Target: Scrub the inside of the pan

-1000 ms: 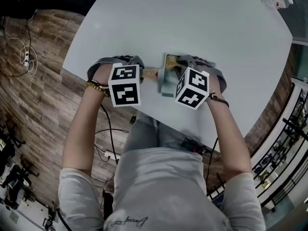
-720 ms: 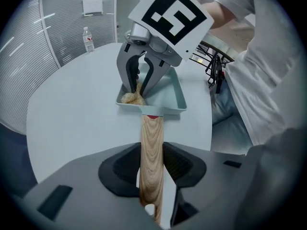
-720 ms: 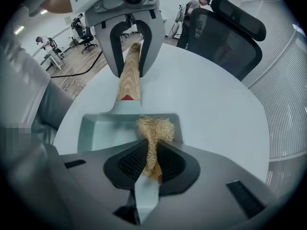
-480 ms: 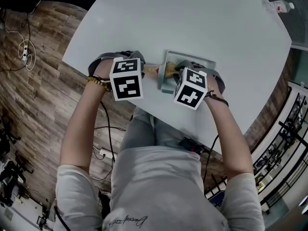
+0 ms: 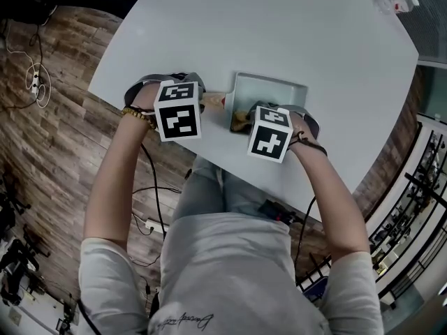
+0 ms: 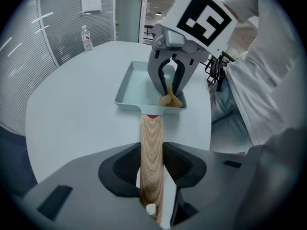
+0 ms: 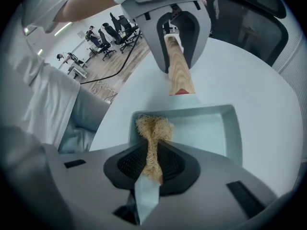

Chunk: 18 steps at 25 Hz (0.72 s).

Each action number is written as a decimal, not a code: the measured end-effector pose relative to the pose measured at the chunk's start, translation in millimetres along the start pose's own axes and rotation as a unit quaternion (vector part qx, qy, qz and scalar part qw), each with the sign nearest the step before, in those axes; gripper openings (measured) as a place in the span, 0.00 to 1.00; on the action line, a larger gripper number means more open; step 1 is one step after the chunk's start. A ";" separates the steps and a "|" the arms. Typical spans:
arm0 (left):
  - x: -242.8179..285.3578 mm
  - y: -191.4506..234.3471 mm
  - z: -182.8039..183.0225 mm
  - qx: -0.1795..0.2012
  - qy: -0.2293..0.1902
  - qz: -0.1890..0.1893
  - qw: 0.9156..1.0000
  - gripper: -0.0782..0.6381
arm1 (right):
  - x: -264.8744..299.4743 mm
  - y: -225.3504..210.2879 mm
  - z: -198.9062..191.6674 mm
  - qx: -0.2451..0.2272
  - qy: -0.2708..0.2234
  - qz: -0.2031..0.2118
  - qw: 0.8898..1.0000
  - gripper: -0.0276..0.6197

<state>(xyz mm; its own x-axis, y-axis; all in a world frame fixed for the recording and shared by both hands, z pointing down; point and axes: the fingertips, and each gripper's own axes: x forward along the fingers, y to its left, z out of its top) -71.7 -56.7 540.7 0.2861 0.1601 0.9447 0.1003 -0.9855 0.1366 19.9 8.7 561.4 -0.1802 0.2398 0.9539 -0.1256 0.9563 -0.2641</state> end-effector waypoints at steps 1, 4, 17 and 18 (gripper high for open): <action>-0.3 0.0 0.0 0.004 0.001 -0.003 1.000 0.32 | -2.0 -6.7 -0.6 0.006 -0.001 -0.005 1.000 0.16; -2.2 0.5 0.6 0.011 0.002 -0.008 1.000 0.32 | -11.1 -40.1 -4.3 0.011 0.007 -0.047 0.999 0.16; -4.5 3.0 0.9 0.006 -0.007 -0.007 1.000 0.32 | -25.8 -94.1 -7.2 0.033 0.002 -0.093 0.995 0.16; -4.7 3.4 -0.2 0.003 -0.008 -0.005 1.000 0.32 | -25.1 -92.6 -6.4 0.029 0.005 -0.096 0.995 0.16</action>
<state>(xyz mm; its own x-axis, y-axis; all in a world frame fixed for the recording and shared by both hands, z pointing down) -72.9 -60.8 536.8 0.2993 0.1713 0.9387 0.1094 -0.9834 0.1445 42.4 -84.8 562.8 -0.1371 0.0552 0.9890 -0.2131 0.9734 -0.0839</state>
